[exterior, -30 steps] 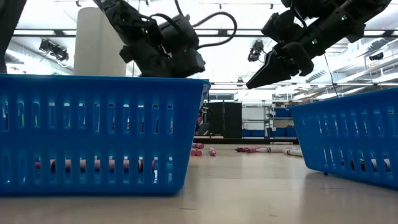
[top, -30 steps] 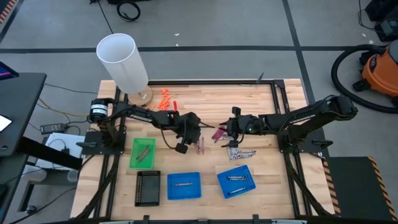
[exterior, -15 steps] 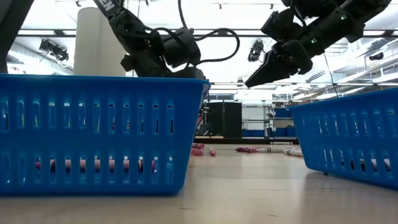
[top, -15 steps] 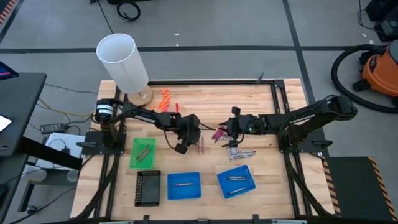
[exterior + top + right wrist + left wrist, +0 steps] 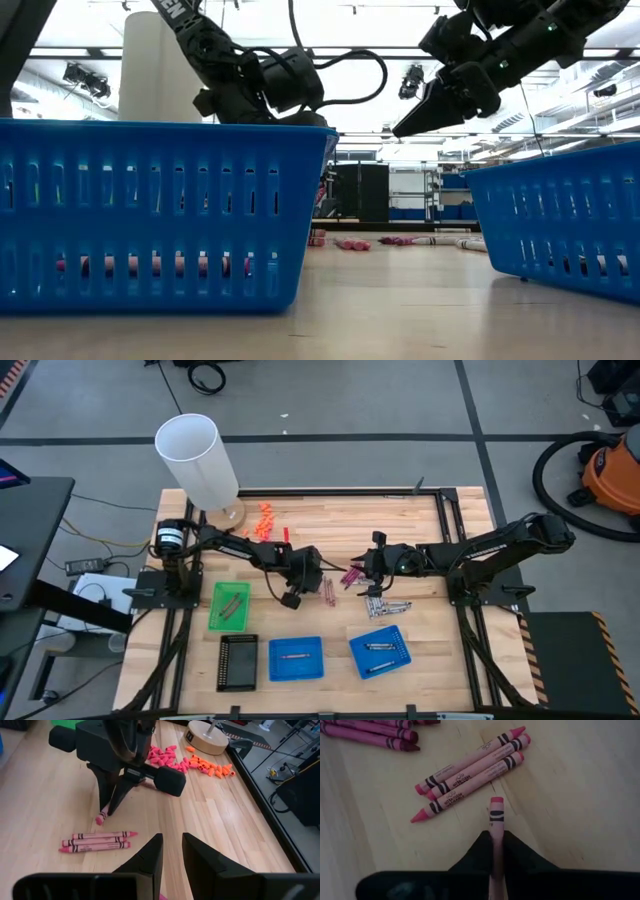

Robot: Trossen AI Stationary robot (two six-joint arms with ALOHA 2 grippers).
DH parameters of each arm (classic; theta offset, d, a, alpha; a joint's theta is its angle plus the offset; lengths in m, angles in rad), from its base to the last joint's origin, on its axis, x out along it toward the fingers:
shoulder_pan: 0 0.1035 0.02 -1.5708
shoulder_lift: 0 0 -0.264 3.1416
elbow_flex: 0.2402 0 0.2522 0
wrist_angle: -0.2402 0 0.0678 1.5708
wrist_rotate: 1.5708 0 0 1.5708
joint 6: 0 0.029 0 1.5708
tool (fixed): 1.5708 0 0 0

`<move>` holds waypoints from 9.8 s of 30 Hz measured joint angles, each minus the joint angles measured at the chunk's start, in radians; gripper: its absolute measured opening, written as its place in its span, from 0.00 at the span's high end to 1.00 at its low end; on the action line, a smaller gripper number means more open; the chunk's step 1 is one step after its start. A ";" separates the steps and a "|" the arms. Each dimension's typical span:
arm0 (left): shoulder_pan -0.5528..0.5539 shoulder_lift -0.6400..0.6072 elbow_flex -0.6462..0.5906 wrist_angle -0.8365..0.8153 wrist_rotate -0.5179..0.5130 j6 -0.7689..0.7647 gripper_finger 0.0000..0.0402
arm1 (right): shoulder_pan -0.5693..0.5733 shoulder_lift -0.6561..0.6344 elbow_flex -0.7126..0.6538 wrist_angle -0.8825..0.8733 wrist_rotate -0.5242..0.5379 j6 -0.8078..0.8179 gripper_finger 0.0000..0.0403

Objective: Sort crayons
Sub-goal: Put the pink crayon into the left blue basket

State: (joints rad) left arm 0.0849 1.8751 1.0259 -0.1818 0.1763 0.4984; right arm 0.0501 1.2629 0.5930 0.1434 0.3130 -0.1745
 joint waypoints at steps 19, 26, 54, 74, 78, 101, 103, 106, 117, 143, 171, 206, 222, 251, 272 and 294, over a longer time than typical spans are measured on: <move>-0.063 -0.129 -0.003 -0.104 -0.092 -0.122 0.91 | 0.001 0.000 0.000 0.021 -0.020 0.014 0.79; -0.130 -0.194 -0.003 -0.150 -0.005 -0.263 0.91 | 0.001 0.000 0.000 0.020 -0.020 0.014 0.79; -0.510 -0.110 -0.003 0.003 -0.060 -0.869 0.91 | 0.004 0.000 0.000 0.059 -0.049 0.053 0.79; -0.522 -0.162 -0.003 0.021 -0.091 -0.838 0.70 | 0.028 0.000 0.000 0.063 -0.046 0.059 0.79; -0.520 -0.220 -0.003 0.018 -0.128 -0.792 0.70 | 0.028 0.000 0.000 0.064 -0.045 0.060 0.79; -0.324 -0.229 -0.002 -0.097 -0.333 -0.477 0.70 | 0.029 0.000 0.000 0.065 -0.045 0.062 0.79; -0.303 -0.215 -0.002 -0.098 -0.332 -0.446 0.70 | 0.029 0.000 0.000 0.065 -0.046 0.057 0.79; -0.267 -0.181 -0.002 -0.082 -0.332 -0.404 0.70 | 0.029 0.000 0.000 0.064 -0.045 0.052 0.79; -0.154 -0.106 -0.003 -0.079 -0.259 -0.301 0.70 | 0.029 0.000 0.000 0.064 -0.045 0.043 0.79; -0.070 -0.106 -0.086 -0.013 -0.107 -0.247 0.70 | 0.035 0.000 0.000 0.064 -0.049 0.043 0.79; -0.078 -0.123 -0.102 -0.095 -0.157 -0.276 0.95 | 0.040 0.000 0.000 0.072 -0.044 0.044 0.79; -0.469 -0.235 -0.088 -0.002 0.065 -0.881 0.95 | 0.040 0.000 0.000 0.081 -0.045 0.048 0.79; -0.413 -0.282 -0.029 -0.195 -0.112 -0.699 0.74 | 0.040 0.000 0.000 0.080 -0.045 0.052 0.79; 0.064 -0.225 -0.115 -0.337 -0.444 -1.018 0.74 | 0.040 0.013 0.000 0.099 -0.046 0.040 0.79; 0.084 -0.137 0.015 -0.490 -0.515 -1.065 0.74 | 0.041 0.013 0.000 0.118 -0.073 0.041 0.79; 0.063 -0.034 0.017 -0.416 -0.447 -0.836 0.95 | 0.042 0.013 0.000 0.123 -0.076 0.041 0.79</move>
State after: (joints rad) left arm 0.1483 1.8408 1.0428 -0.5973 -0.2707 -0.3378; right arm 0.0925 1.2762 0.5926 0.2668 0.2367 -0.1337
